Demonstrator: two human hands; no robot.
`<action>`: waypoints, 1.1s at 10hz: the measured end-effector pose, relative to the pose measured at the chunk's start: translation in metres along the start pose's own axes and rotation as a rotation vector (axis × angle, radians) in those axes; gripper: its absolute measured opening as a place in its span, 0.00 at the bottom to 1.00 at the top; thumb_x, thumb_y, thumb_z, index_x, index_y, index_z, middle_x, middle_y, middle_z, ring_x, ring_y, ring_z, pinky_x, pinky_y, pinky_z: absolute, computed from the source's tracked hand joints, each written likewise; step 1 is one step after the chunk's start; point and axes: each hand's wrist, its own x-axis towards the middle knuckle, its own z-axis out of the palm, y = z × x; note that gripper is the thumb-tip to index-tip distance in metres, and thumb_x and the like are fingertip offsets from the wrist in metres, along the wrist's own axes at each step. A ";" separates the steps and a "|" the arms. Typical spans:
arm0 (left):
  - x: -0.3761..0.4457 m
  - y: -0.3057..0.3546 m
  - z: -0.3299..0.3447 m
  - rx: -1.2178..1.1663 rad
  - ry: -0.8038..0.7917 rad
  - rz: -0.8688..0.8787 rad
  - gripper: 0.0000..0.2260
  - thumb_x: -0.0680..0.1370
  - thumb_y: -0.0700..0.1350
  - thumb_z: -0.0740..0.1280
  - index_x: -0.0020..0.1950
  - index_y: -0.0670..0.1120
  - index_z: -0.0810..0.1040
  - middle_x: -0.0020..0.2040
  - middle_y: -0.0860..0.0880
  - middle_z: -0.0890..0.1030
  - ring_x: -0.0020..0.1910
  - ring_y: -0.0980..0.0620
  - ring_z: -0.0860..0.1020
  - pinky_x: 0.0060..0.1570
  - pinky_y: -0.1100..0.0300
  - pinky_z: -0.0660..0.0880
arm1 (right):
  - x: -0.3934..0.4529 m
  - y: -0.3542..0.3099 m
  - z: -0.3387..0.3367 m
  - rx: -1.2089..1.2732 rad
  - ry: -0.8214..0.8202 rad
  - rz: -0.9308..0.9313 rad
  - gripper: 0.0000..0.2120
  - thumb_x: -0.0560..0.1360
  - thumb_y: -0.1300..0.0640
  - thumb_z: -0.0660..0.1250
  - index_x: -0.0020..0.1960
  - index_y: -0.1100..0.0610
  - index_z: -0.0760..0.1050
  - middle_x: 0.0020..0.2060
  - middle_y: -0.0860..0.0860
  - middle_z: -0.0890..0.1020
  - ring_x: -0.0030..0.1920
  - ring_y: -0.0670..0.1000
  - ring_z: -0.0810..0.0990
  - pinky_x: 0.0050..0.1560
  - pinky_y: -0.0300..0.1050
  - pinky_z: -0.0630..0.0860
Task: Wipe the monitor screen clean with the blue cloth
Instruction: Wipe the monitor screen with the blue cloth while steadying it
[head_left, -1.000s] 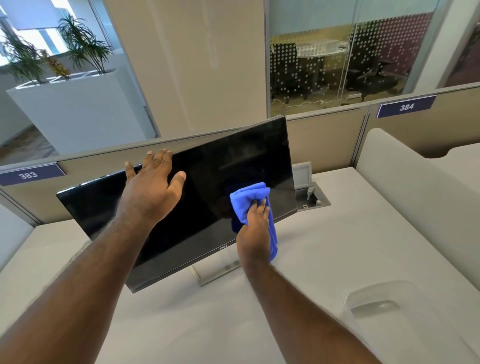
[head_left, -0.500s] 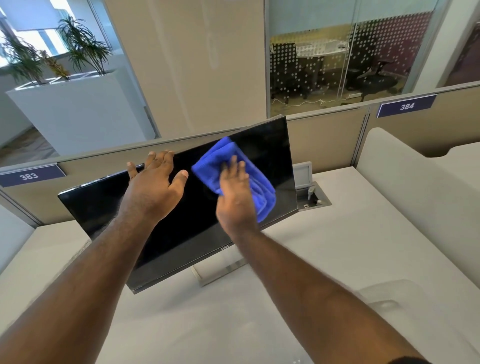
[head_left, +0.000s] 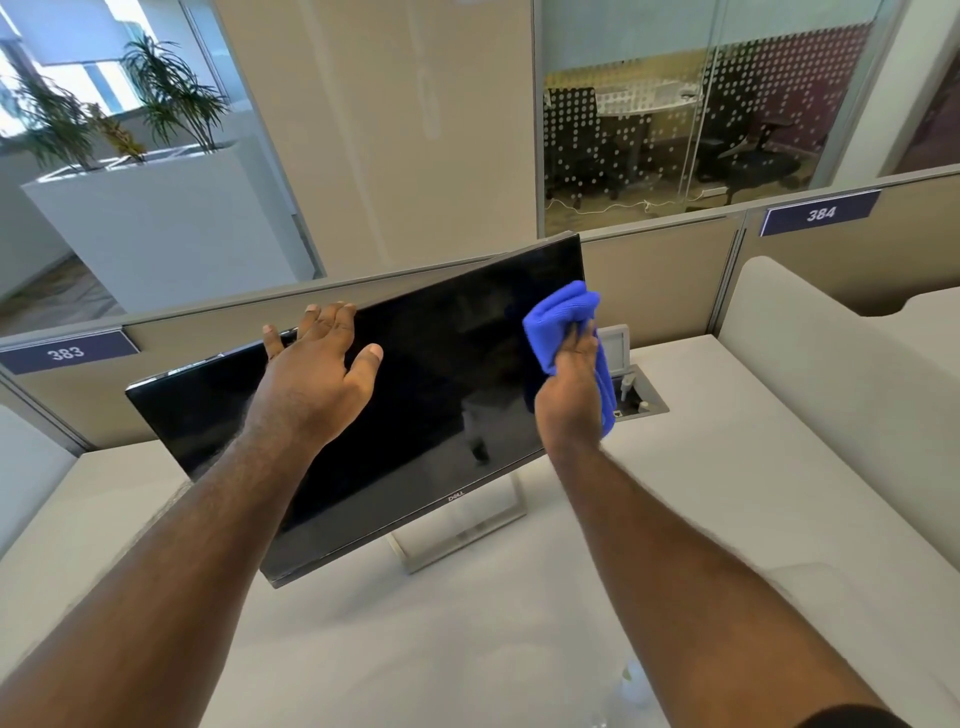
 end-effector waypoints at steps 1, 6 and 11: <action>0.000 -0.001 0.000 0.011 -0.009 0.000 0.29 0.83 0.57 0.51 0.80 0.47 0.51 0.81 0.47 0.53 0.80 0.50 0.46 0.72 0.46 0.33 | 0.006 -0.003 -0.001 -0.026 0.006 0.206 0.33 0.76 0.68 0.57 0.79 0.57 0.53 0.78 0.53 0.55 0.77 0.54 0.54 0.77 0.52 0.55; -0.002 0.007 -0.007 0.098 -0.066 -0.041 0.30 0.82 0.55 0.54 0.81 0.46 0.49 0.81 0.47 0.49 0.80 0.48 0.44 0.73 0.41 0.34 | -0.037 -0.026 -0.006 0.009 -0.330 -0.441 0.23 0.80 0.66 0.58 0.75 0.59 0.64 0.74 0.55 0.67 0.75 0.52 0.64 0.74 0.40 0.61; -0.097 0.195 0.078 -1.600 -0.606 -0.484 0.14 0.75 0.61 0.70 0.48 0.52 0.86 0.49 0.46 0.86 0.46 0.45 0.85 0.42 0.51 0.82 | -0.102 -0.018 -0.183 -0.029 -0.666 -0.039 0.25 0.78 0.63 0.58 0.73 0.51 0.66 0.66 0.53 0.76 0.66 0.55 0.73 0.65 0.50 0.72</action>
